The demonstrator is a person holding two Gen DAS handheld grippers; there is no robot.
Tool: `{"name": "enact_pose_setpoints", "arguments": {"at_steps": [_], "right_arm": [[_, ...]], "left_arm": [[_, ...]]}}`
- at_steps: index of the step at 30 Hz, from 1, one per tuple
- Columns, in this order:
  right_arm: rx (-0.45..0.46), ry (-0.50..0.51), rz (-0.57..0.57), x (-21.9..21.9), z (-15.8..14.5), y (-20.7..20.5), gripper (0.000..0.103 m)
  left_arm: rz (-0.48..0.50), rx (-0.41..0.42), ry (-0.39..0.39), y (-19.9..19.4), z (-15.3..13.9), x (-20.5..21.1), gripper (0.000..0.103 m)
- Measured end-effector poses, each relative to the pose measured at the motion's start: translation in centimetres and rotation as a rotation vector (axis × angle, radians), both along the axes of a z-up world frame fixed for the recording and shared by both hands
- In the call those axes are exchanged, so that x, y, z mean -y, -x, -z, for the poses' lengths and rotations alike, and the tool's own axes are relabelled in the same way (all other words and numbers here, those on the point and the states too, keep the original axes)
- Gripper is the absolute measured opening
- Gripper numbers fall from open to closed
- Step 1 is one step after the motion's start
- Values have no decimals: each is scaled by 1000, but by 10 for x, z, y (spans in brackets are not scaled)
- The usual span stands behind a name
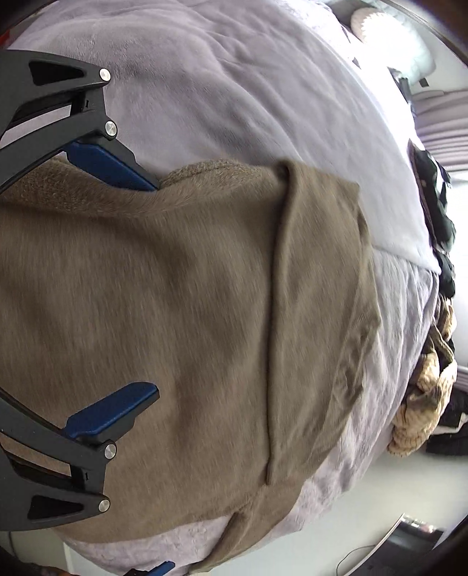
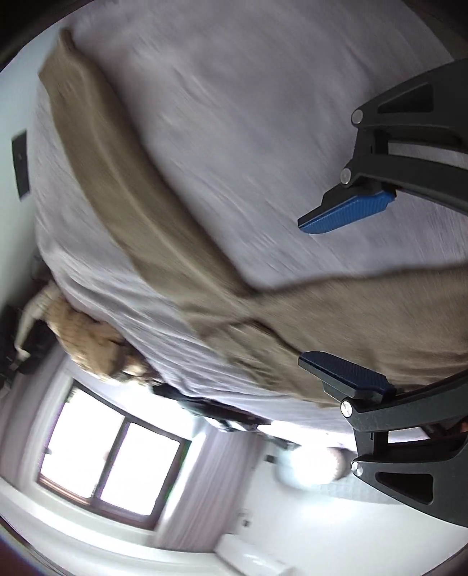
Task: Fold small clothes
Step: 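Open both tools and release the folded sweater side, then close the right tool on the cuff of the other sleeve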
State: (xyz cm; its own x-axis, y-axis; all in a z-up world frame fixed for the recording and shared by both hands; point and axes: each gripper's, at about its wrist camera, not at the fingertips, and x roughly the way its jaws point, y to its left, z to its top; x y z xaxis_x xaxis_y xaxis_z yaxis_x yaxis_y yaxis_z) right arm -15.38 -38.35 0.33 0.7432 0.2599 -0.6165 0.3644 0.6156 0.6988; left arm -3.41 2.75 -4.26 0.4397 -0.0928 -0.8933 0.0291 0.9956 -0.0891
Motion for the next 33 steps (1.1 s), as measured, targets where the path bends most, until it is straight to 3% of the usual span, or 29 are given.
{"name": "enact_pose_setpoints", "arguments": {"at_steps": [9, 13, 20, 21, 23, 25, 26, 30, 33], "right_arm": [[36, -93, 281, 109, 4, 12, 72], [17, -154, 390, 148, 19, 9, 72], [86, -241, 447, 180, 29, -5, 72], [92, -251, 451, 182, 30, -8, 69], [95, -271, 457, 182, 34, -13, 51], [99, -314, 456, 182, 40, -19, 16], [100, -329, 452, 181, 42, -19, 11], [148, -341, 399, 165, 35, -31, 8], [200, -296, 302, 145, 10, -50, 8]], "left_arm": [[91, 89, 37, -13, -32, 59, 102], [157, 112, 47, -23, -38, 93, 102], [210, 104, 105, -40, -33, 127, 102], [218, 96, 117, -43, -32, 131, 102], [229, 86, 123, -47, -29, 136, 102], [236, 80, 125, -50, -26, 136, 102], [240, 74, 129, -52, -24, 135, 102], [219, 44, 102, -61, -17, 121, 102], [190, 25, 122, -68, -12, 101, 102]]}}
